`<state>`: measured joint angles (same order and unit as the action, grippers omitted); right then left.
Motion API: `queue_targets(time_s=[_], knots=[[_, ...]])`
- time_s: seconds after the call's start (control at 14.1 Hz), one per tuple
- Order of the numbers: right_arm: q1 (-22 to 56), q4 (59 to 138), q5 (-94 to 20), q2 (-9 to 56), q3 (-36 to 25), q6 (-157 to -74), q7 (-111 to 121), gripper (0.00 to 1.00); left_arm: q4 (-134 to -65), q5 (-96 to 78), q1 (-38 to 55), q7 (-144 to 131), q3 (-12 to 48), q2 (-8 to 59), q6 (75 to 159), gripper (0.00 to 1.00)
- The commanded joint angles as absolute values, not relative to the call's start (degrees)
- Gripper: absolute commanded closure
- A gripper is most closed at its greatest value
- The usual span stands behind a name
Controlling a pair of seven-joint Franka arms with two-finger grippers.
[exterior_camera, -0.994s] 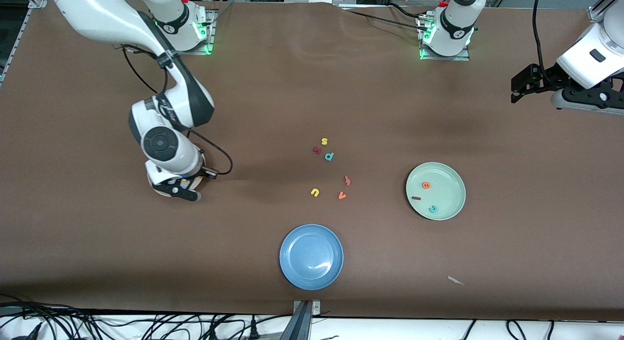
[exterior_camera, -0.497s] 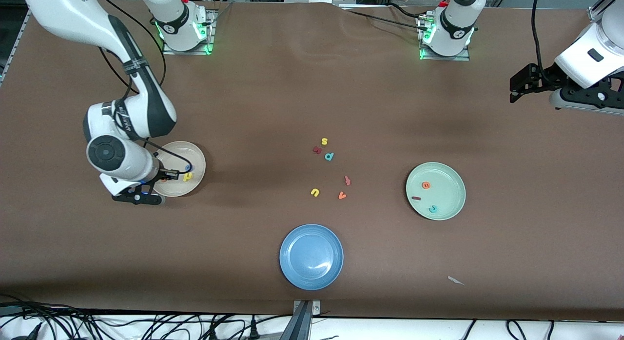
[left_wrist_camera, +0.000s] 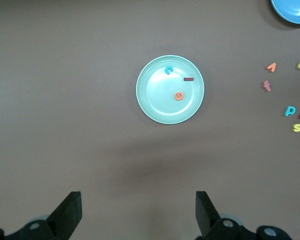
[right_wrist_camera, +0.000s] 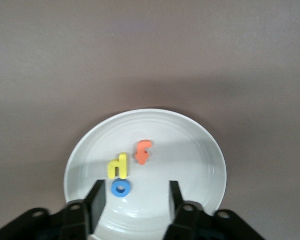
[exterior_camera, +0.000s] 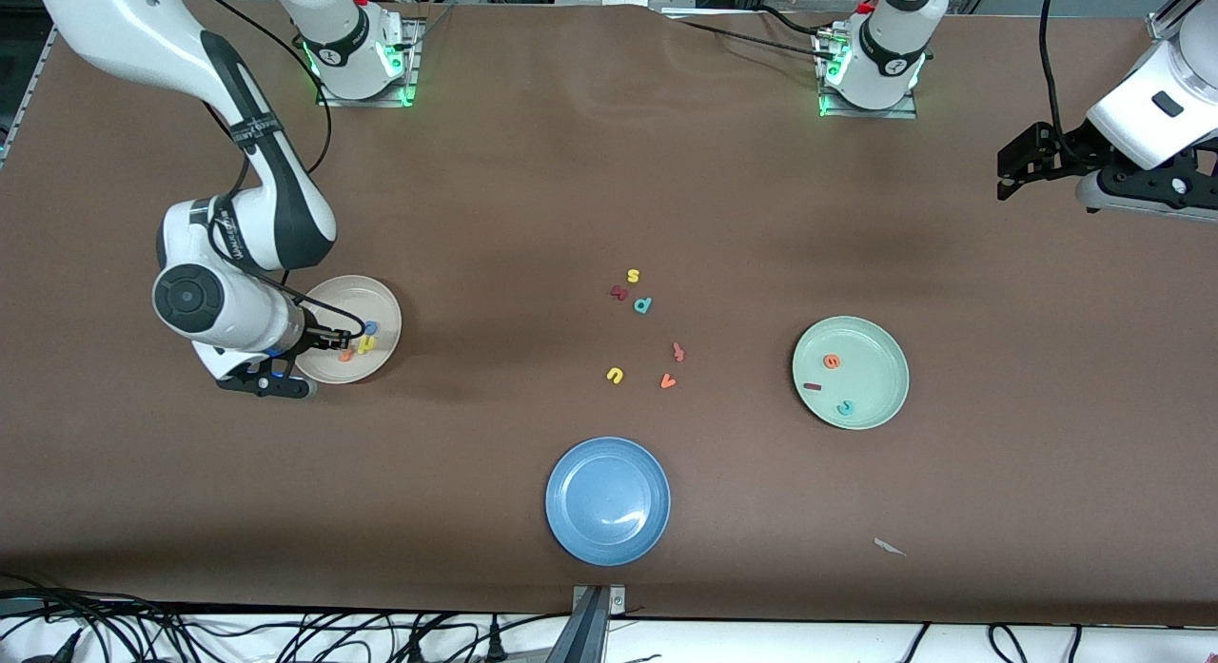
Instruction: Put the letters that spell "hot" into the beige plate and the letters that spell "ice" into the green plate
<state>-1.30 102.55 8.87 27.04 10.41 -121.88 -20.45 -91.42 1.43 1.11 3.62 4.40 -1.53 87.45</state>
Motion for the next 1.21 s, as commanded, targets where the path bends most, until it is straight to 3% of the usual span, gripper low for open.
queue_targets(time_s=[0.0, 0.28, 0.57, 1.14], knots=[[-0.88, 104.06, 5.46, 21.37, 10.46, -119.81, -19.16, 0.0, -89.47, 0.0, 0.7, 3.69, 4.04, -0.88, 84.65, 0.0], [-0.35, 104.59, 4.48, 14.17, 10.37, -116.29, -18.81, 0.0, -88.77, 0.0, 1.05, 3.51, 4.39, -0.88, 84.37, 0.0], [-0.88, 103.1, 2.91, 8.36, 10.2, -106.99, -13.55, 0.0, -88.77, 0.09, 1.15, 3.34, 7.46, -0.97, 84.29, 0.0], [-0.62, 94.83, 1.32, 4.67, 4.92, -94.66, -6.86, 0.0, -87.28, -1.84, -2.1, 3.52, 6.86, -0.27, 83.85, 0.0]])
